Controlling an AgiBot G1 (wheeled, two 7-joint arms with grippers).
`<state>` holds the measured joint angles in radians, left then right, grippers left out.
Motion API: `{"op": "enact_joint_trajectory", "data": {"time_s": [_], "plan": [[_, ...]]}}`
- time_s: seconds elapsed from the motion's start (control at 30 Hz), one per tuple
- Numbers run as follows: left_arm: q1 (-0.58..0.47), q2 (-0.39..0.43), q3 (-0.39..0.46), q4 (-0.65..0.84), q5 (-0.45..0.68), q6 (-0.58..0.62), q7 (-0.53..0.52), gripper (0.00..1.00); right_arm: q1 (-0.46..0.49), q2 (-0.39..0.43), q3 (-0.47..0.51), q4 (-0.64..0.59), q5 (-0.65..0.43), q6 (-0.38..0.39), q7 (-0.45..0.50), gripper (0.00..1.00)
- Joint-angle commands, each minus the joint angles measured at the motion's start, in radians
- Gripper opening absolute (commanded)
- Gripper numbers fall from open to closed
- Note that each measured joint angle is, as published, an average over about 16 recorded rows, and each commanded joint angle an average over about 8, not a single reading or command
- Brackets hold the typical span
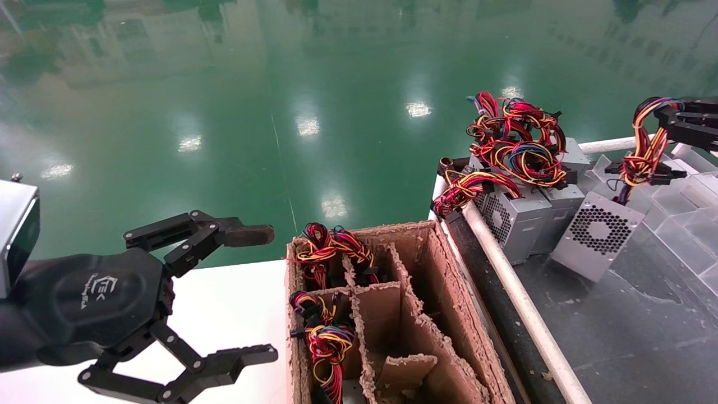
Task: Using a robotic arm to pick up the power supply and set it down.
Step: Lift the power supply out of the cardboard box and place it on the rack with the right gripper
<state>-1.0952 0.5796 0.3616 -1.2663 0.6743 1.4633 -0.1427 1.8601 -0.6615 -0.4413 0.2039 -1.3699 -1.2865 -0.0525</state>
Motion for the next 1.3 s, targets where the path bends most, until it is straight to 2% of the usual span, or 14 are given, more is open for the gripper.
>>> {"op": "enact_joint_trajectory", "data": {"time_s": [0.03, 0.53, 0.83, 1.3], "plan": [[0.000, 0.000, 0.000, 0.000, 0.000, 0.000, 0.000, 1.00, 0.013, -0.004, -0.003, -0.017, -0.007, 0.005, -0.010, 0.00], [0.000, 0.000, 0.000, 0.000, 0.000, 0.000, 0.000, 1.00, 0.071, -0.047, -0.012, -0.105, -0.023, 0.026, -0.059, 0.00], [0.000, 0.000, 0.000, 0.000, 0.000, 0.000, 0.000, 1.00, 0.080, -0.118, -0.010, -0.119, -0.022, 0.092, -0.099, 0.00], [0.000, 0.000, 0.000, 0.000, 0.000, 0.000, 0.000, 1.00, 0.073, -0.191, -0.029, -0.157, -0.049, 0.152, -0.117, 0.00]]}}
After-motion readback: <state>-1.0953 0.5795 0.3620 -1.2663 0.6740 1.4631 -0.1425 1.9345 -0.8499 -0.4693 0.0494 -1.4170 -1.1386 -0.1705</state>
